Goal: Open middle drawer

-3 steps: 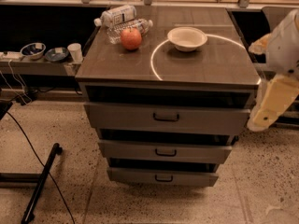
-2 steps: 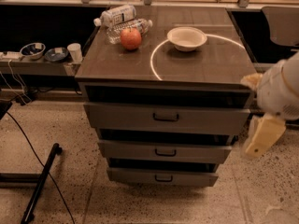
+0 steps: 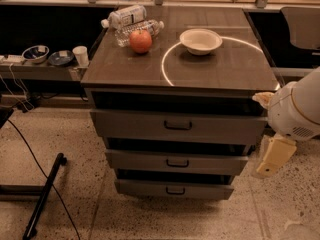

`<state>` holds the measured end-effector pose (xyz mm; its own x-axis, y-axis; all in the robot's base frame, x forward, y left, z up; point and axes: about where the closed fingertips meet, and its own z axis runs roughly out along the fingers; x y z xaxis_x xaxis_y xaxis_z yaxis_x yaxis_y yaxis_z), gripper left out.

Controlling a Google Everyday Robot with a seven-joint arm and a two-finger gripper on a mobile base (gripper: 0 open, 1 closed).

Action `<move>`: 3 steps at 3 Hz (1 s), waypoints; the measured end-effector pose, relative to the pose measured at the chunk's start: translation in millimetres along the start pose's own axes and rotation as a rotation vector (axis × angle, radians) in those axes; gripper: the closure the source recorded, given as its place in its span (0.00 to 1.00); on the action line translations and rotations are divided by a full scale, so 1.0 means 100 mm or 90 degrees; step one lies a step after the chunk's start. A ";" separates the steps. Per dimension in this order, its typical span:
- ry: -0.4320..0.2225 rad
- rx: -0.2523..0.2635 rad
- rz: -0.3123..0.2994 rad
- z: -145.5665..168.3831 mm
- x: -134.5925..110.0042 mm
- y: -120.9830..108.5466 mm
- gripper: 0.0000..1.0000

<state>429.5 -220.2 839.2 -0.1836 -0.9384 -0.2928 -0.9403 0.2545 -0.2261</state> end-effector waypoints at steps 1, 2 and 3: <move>-0.059 -0.049 -0.008 0.63 0.08 0.28 0.00; -0.105 -0.083 -0.006 1.57 0.41 0.63 0.00; -0.191 -0.074 -0.011 2.03 0.52 0.63 0.00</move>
Offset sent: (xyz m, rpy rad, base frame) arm 0.0065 0.0071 -0.2930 0.2601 -0.0421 0.0645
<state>419.1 -205.3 621.1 -0.0914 -0.8266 -0.5553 -0.9721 0.1951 -0.1304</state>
